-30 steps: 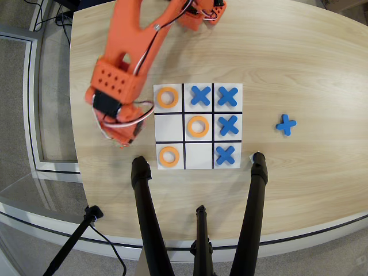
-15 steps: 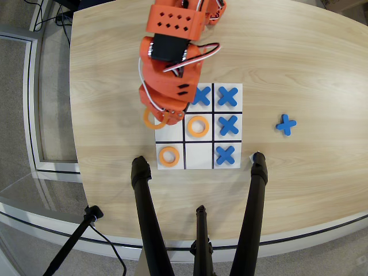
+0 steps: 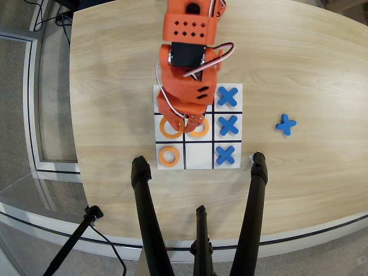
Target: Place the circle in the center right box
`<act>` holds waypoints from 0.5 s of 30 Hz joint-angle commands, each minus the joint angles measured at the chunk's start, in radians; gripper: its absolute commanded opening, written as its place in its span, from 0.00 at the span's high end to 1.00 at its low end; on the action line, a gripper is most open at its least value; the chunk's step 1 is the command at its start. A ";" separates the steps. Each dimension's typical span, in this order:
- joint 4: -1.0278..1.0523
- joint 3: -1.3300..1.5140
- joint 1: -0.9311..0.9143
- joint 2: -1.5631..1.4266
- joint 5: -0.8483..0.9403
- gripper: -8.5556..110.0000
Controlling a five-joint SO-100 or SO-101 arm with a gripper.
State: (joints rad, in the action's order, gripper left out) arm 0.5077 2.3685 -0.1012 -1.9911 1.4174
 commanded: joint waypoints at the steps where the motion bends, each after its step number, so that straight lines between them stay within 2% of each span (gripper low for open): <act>1: -0.029 -0.074 -0.012 0.084 -0.005 0.93; 15: -0.098 -0.210 -0.084 0.357 0.014 0.93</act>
State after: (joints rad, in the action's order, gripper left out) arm 0.4234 2.1982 -0.1749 -1.6398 1.4220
